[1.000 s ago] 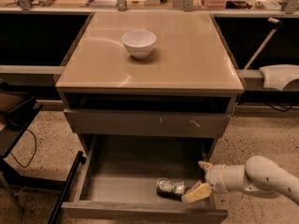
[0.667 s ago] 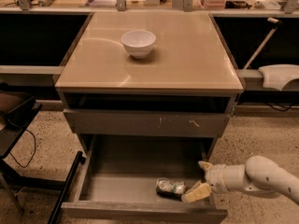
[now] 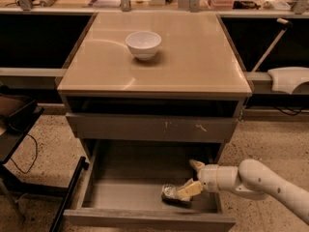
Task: Pick 7up can from middle drawer and place on counter
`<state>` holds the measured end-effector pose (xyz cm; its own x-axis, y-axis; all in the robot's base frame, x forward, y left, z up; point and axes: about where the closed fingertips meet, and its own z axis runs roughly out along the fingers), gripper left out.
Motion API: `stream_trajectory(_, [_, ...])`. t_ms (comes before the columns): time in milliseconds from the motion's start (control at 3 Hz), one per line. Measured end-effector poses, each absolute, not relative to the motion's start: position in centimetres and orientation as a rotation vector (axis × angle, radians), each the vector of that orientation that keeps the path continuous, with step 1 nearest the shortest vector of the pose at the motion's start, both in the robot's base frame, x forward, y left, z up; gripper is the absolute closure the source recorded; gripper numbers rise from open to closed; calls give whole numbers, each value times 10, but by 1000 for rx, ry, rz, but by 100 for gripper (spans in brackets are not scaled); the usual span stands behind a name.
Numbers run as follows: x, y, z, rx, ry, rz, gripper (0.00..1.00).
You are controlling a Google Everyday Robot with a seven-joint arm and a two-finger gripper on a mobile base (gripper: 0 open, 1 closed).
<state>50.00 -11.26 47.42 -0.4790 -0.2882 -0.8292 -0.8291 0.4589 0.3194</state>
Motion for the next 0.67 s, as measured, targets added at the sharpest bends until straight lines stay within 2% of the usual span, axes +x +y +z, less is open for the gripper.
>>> stream_trajectory(333, [499,-109,469,-921,1993,981,0])
stream_trajectory(667, [496,-108,469,-953,2011,892,0])
